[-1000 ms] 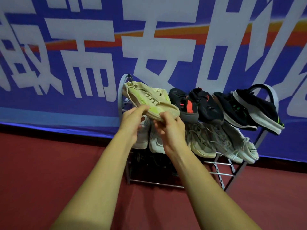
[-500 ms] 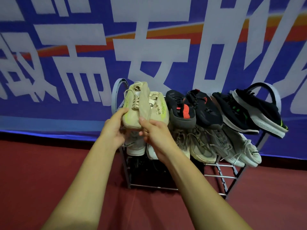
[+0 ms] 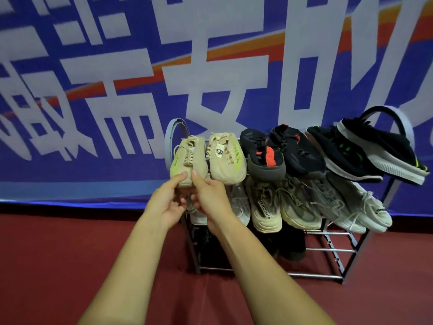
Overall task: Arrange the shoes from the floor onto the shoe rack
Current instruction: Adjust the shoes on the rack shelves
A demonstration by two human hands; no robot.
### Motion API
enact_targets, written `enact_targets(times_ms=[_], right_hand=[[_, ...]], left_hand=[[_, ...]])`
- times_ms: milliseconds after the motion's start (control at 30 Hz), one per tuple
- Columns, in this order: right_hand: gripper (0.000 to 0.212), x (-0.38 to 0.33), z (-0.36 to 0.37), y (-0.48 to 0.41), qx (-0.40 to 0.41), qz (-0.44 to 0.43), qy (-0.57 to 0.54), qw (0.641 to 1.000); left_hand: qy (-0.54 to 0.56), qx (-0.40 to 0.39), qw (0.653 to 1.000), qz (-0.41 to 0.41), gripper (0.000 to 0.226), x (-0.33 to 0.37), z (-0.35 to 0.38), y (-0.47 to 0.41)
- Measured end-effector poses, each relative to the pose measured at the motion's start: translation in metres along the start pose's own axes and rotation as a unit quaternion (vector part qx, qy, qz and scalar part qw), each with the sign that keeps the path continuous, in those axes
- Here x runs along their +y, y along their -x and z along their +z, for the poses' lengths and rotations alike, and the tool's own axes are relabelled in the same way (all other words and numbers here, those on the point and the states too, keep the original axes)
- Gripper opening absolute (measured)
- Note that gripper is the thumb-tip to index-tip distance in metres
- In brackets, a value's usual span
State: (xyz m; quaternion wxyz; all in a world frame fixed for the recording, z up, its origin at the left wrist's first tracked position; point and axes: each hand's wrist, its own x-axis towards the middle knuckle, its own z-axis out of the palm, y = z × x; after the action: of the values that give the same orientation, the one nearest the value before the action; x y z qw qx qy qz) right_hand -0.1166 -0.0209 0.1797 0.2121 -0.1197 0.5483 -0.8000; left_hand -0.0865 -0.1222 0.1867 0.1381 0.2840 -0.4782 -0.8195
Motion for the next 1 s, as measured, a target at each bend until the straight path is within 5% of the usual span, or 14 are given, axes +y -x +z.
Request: enact_targets(times_ms=[233, 433, 567, 767, 1000], right_hand=[[0.024, 0.004, -0.025, 0.004, -0.031, 0.04, 0.08, 0.996], [0.012, -0.005, -0.059, 0.007, 0.012, 0.05, 0.11, 0.993], [0.01, -0.009, -0.081, 0.019, 0.039, 0.054, 0.126, 0.99], [0.021, -0.028, -0.11, 0.029, 0.147, 0.005, 0.087, 0.985], [0.028, -0.041, -0.136, 0.023, 0.249, 0.013, 0.058, 0.967]], left_hand=[[0.052, 0.013, 0.999, 0.002, 0.026, -0.01, 0.001, -0.017], [0.111, 0.015, 0.994, -0.011, 0.019, -0.022, 0.014, -0.016], [0.137, 0.016, 0.99, 0.005, 0.034, -0.032, 0.019, -0.007], [0.058, 0.041, 0.997, -0.012, 0.047, -0.068, 0.052, 0.02], [-0.029, -0.075, 0.994, -0.076, 0.046, -0.087, 0.097, 0.034]])
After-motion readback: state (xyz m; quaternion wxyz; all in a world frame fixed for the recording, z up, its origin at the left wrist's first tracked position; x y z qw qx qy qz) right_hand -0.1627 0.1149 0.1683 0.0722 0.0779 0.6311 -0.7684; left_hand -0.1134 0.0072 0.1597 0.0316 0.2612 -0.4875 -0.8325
